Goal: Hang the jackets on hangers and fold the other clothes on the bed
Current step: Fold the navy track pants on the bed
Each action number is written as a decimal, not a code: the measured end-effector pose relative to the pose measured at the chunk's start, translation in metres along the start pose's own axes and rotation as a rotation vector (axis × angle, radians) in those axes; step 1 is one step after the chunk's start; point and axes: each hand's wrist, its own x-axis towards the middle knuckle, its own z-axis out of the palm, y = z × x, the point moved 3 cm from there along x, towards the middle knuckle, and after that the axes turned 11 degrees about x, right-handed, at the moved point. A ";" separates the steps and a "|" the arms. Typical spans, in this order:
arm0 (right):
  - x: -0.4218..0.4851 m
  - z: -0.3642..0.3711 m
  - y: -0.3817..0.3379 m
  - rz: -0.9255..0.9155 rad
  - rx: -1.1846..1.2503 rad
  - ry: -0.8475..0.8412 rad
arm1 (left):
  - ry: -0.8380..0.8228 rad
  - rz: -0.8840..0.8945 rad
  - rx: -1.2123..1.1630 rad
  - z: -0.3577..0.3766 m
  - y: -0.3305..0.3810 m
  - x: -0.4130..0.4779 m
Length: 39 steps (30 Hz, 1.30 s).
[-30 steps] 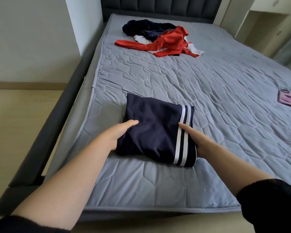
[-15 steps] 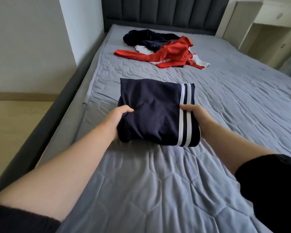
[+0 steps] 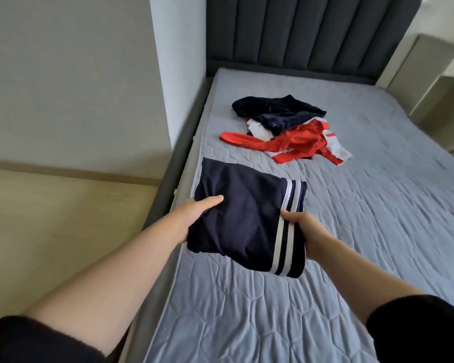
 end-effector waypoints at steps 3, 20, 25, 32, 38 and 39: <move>-0.048 0.049 -0.030 0.039 -0.062 -0.046 | 0.119 0.104 0.113 -0.036 0.061 -0.053; -0.370 0.507 -0.116 -0.945 -1.118 -0.507 | 0.589 0.214 1.570 -0.338 0.294 -0.440; -0.421 0.617 -0.057 -1.160 -1.510 -0.612 | 0.687 0.142 1.629 -0.436 0.279 -0.519; -0.479 0.760 0.018 -1.492 -1.840 -0.905 | 0.755 0.065 1.577 -0.543 0.235 -0.590; -0.521 0.883 0.099 -1.220 -1.891 -1.364 | 0.848 -0.055 1.451 -0.660 0.185 -0.644; -0.524 0.904 0.110 -1.141 -1.896 -1.436 | 0.850 -0.071 1.431 -0.681 0.180 -0.650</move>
